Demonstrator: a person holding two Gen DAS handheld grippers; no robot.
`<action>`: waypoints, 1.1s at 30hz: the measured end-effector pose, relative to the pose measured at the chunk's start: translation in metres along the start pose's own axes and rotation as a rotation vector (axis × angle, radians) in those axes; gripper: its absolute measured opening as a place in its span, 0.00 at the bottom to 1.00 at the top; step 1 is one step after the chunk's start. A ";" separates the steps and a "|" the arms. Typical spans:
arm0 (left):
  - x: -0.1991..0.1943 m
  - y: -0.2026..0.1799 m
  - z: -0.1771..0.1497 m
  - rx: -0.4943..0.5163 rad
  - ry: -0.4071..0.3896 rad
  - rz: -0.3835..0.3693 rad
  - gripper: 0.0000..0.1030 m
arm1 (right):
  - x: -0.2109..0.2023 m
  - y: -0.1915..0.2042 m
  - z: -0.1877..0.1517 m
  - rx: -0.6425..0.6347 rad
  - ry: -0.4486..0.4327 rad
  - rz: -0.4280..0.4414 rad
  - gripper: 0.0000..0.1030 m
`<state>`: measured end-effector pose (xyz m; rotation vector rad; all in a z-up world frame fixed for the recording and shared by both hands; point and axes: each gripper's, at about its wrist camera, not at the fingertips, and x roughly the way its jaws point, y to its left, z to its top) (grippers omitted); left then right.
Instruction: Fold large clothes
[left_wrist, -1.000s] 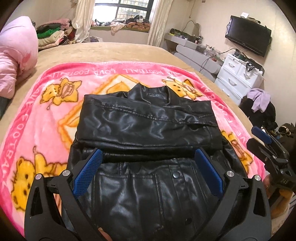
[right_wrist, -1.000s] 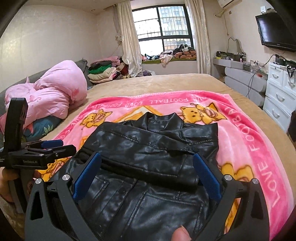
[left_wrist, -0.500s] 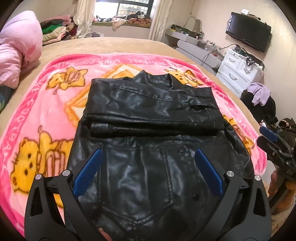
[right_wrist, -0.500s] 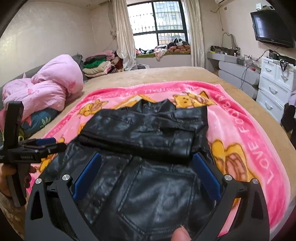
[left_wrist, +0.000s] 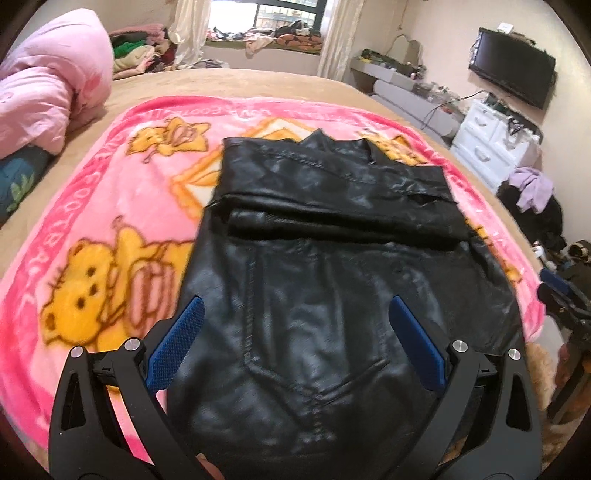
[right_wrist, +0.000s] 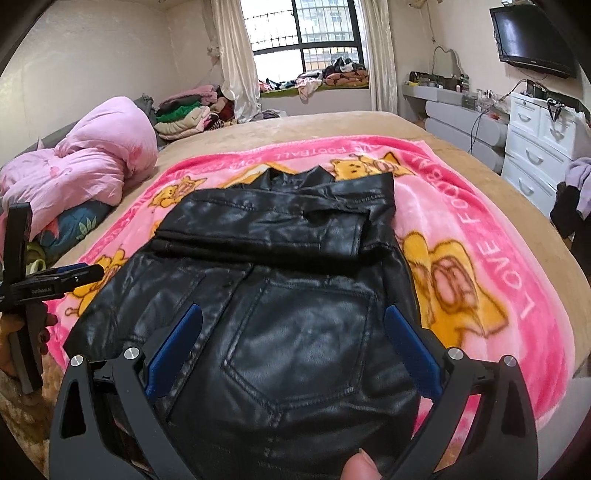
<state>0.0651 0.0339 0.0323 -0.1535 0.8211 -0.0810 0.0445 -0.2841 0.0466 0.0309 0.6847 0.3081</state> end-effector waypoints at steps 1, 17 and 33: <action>-0.001 0.002 -0.003 0.005 0.002 0.012 0.91 | -0.001 -0.002 -0.003 0.001 0.009 -0.002 0.96; -0.009 0.061 -0.046 -0.092 0.055 0.095 0.91 | -0.006 -0.024 -0.054 0.046 0.110 -0.045 0.96; -0.015 0.086 -0.085 -0.160 0.138 -0.062 0.76 | -0.006 -0.037 -0.089 0.041 0.223 -0.004 0.96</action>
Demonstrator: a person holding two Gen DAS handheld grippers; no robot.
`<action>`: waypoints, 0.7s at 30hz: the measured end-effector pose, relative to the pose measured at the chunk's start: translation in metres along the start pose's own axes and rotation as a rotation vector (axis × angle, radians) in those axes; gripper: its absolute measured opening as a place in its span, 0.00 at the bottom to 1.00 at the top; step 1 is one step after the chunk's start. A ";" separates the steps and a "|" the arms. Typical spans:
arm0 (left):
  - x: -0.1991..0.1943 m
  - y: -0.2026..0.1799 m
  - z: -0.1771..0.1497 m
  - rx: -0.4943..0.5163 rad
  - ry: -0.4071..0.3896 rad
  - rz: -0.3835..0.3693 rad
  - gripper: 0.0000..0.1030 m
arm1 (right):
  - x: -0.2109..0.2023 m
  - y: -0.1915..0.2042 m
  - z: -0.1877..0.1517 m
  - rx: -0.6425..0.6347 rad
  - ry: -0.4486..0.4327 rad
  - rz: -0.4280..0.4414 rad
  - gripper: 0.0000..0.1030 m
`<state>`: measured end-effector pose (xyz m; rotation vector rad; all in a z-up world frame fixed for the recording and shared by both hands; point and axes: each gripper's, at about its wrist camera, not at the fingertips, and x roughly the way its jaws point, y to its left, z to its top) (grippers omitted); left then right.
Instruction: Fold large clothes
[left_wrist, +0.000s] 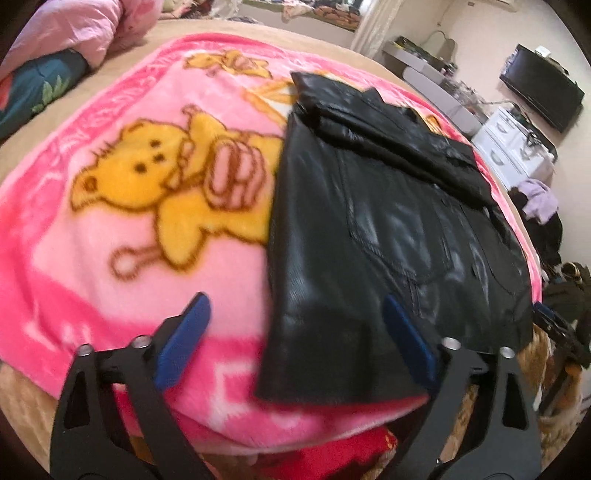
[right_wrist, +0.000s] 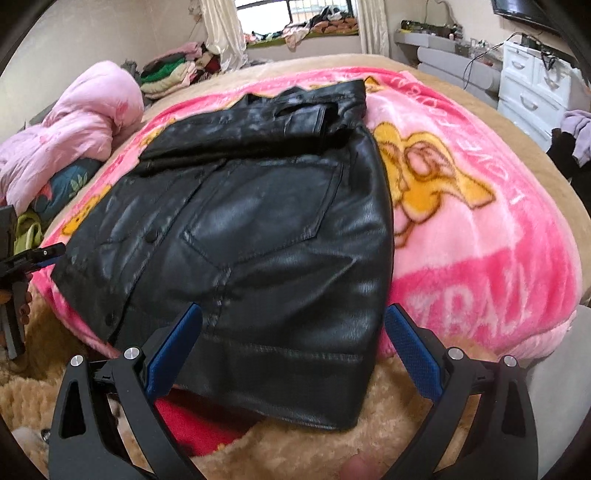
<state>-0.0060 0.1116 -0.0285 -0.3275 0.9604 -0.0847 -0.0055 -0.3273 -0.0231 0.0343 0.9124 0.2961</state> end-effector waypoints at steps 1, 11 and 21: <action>0.003 -0.003 -0.005 0.008 0.019 -0.023 0.69 | 0.001 0.000 -0.001 -0.006 0.009 -0.003 0.95; 0.016 -0.016 -0.014 0.065 0.045 -0.016 0.64 | 0.023 -0.009 -0.010 -0.020 0.117 0.036 0.94; 0.020 -0.010 -0.015 0.019 0.055 -0.048 0.57 | 0.003 -0.023 -0.015 0.026 0.027 0.111 0.23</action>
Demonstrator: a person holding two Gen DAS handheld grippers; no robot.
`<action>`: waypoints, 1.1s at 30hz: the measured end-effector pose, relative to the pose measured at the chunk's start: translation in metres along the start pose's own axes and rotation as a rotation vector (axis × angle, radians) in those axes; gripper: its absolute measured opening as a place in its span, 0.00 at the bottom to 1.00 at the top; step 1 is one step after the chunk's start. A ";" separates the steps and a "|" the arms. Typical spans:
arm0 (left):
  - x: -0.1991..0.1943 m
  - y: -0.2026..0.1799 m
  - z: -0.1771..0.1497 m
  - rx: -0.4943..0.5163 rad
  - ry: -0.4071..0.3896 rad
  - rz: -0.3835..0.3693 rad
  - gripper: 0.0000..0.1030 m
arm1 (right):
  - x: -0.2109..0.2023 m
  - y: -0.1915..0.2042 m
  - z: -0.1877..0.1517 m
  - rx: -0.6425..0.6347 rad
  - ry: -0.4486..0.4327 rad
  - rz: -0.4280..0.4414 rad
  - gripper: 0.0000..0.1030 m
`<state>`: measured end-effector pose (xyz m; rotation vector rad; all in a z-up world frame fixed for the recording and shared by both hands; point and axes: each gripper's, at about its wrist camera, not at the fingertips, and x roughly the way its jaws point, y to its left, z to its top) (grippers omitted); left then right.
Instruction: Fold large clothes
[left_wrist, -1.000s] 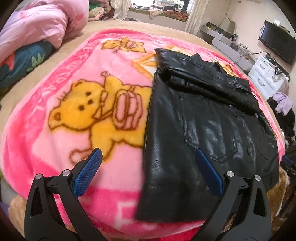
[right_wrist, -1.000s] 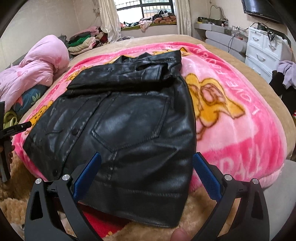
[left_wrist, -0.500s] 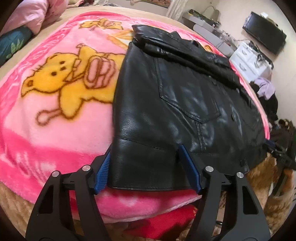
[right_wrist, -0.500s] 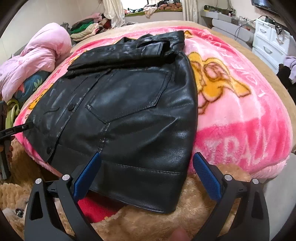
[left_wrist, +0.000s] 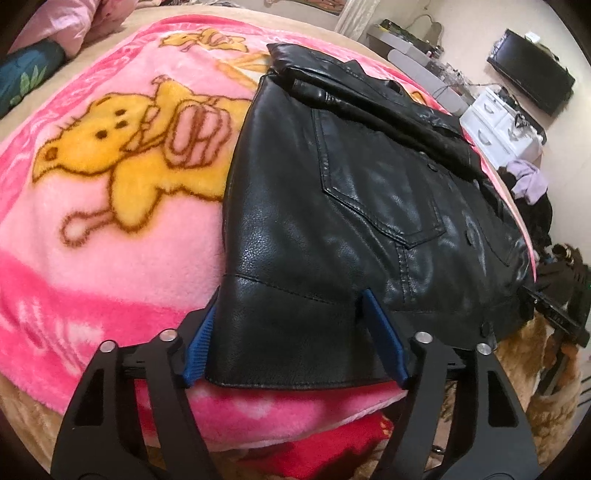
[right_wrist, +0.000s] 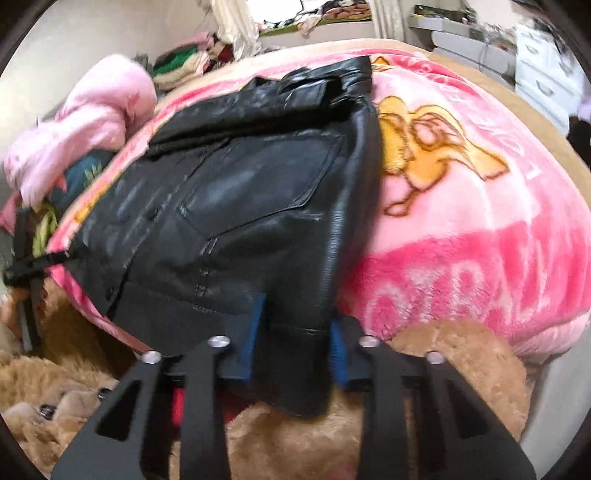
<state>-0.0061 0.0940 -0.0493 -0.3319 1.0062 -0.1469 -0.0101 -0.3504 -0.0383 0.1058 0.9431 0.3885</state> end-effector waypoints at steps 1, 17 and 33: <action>-0.003 0.001 0.000 -0.011 0.000 -0.002 0.50 | -0.005 -0.003 -0.001 0.015 -0.019 0.022 0.20; -0.054 -0.010 0.024 -0.017 -0.130 -0.102 0.19 | -0.062 -0.006 0.028 0.163 -0.238 0.278 0.11; -0.055 -0.030 0.140 -0.019 -0.256 -0.072 0.19 | -0.054 -0.021 0.149 0.236 -0.437 0.328 0.10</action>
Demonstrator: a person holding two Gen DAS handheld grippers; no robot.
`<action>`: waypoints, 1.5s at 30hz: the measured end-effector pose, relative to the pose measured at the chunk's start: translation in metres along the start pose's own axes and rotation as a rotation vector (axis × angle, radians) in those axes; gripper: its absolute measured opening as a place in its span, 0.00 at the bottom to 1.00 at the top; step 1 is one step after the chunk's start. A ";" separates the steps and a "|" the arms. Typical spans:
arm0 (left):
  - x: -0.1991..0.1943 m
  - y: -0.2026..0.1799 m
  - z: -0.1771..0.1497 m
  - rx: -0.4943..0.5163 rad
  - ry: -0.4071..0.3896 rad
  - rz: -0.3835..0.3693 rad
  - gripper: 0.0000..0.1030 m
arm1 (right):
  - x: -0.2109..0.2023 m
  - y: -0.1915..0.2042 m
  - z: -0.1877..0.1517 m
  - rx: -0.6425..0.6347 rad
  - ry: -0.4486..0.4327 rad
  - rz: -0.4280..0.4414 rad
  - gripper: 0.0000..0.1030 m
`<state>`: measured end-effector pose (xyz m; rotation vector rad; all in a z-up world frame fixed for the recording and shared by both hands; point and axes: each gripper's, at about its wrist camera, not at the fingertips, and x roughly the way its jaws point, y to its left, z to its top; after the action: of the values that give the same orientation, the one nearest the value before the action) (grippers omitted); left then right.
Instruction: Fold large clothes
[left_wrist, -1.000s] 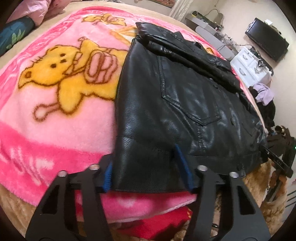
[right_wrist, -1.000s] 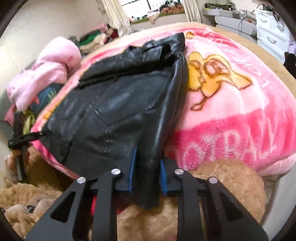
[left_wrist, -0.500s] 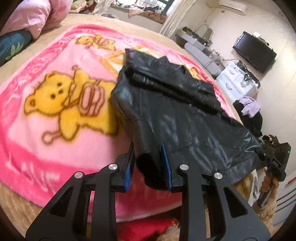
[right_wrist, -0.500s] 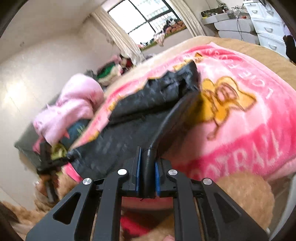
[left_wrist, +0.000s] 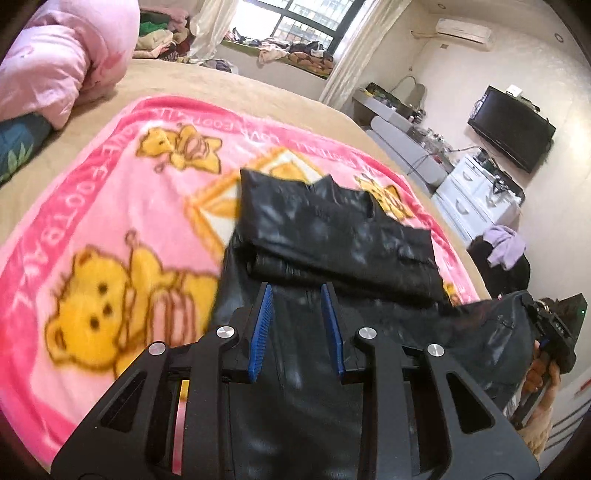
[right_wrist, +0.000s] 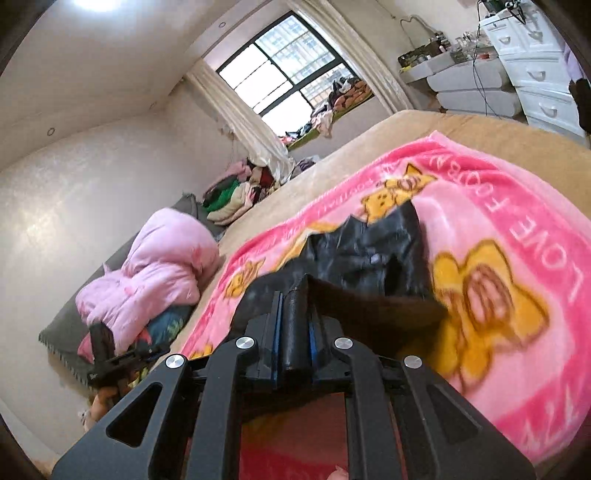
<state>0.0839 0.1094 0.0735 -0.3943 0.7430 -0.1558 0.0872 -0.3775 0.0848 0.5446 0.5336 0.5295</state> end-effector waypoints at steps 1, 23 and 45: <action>0.003 -0.001 0.008 -0.001 -0.004 -0.001 0.19 | 0.005 -0.001 0.006 0.002 -0.003 -0.002 0.10; 0.018 0.041 -0.012 0.138 0.046 0.135 0.64 | 0.143 -0.063 0.092 0.122 0.014 -0.200 0.10; 0.152 0.006 0.068 0.192 0.135 0.155 0.66 | 0.172 -0.085 0.097 -0.128 0.061 -0.346 0.68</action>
<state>0.2413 0.0930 0.0209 -0.1436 0.8800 -0.1070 0.2985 -0.3710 0.0482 0.3056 0.6325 0.2482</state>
